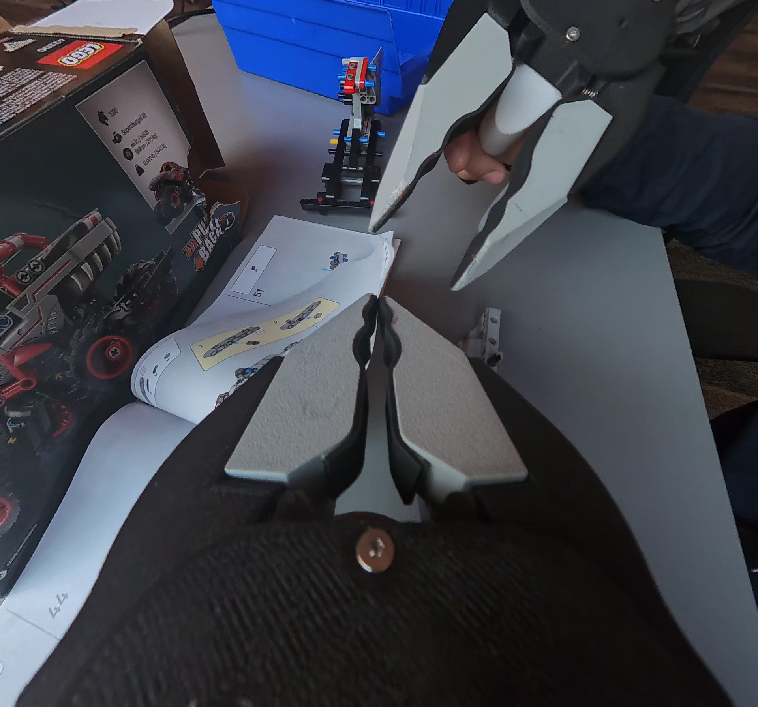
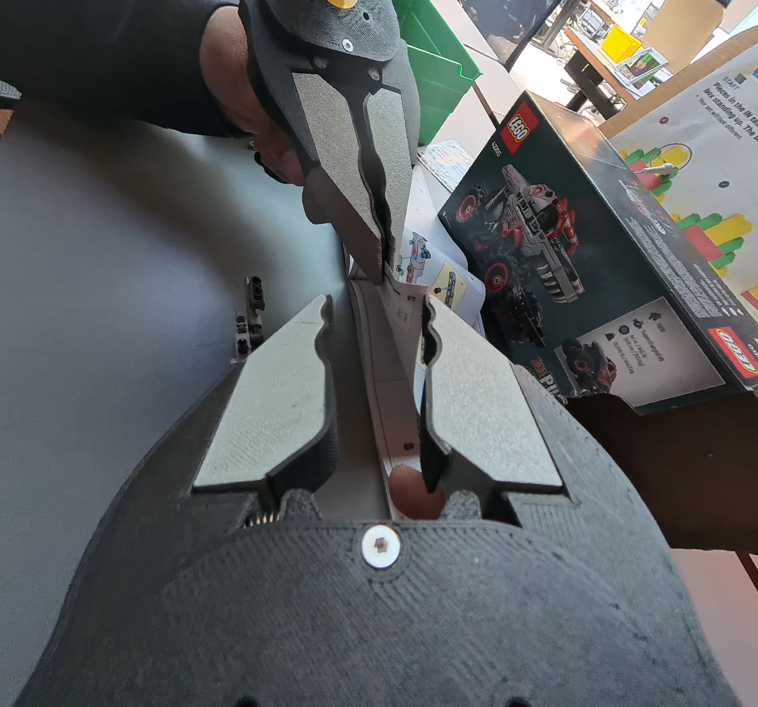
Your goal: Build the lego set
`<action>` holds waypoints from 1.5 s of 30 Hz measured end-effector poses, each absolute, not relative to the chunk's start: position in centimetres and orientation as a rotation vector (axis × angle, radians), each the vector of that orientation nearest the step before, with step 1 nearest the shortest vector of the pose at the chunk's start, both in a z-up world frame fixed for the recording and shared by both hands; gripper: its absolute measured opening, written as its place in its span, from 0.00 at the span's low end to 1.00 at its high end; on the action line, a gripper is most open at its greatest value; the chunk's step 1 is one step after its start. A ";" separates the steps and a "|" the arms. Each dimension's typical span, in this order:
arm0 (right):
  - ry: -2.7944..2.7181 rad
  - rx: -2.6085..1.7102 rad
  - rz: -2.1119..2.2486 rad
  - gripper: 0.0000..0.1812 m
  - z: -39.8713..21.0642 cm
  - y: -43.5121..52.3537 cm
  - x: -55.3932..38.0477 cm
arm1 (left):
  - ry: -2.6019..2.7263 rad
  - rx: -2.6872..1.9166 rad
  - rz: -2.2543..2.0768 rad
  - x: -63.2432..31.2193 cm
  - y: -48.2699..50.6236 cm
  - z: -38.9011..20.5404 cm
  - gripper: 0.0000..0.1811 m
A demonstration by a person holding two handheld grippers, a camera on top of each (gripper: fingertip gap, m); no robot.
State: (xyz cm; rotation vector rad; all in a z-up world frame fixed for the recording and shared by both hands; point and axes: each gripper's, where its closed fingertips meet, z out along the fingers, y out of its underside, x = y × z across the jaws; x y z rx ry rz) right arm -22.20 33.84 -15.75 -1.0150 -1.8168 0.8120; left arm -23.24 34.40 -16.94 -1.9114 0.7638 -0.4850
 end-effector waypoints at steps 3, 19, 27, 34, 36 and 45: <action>-1.815 -1.003 0.794 0.23 -15.7 33.8 -22.3 | 0.764 -1.914 -0.482 -23.3 34.4 -17.0 0.00; -1.766 -1.036 0.846 0.23 -15.0 34.5 -22.0 | 0.755 -1.911 -0.484 -23.4 34.5 -16.9 0.00; -1.817 -1.030 0.849 0.25 -15.9 33.7 -22.3 | 0.762 -1.909 -0.482 -23.3 34.4 -16.8 0.00; -1.853 -1.023 0.862 0.25 -16.3 33.1 -22.3 | 0.767 -1.910 -0.480 -23.2 34.4 -16.9 0.00; -1.860 -1.021 0.854 0.23 -16.5 33.1 -22.3 | 0.766 -1.912 -0.479 -23.2 34.4 -16.9 0.00; -1.826 -0.993 0.697 0.08 -16.6 34.0 -22.6 | 0.740 -1.908 -0.553 -23.0 34.2 -16.6 0.00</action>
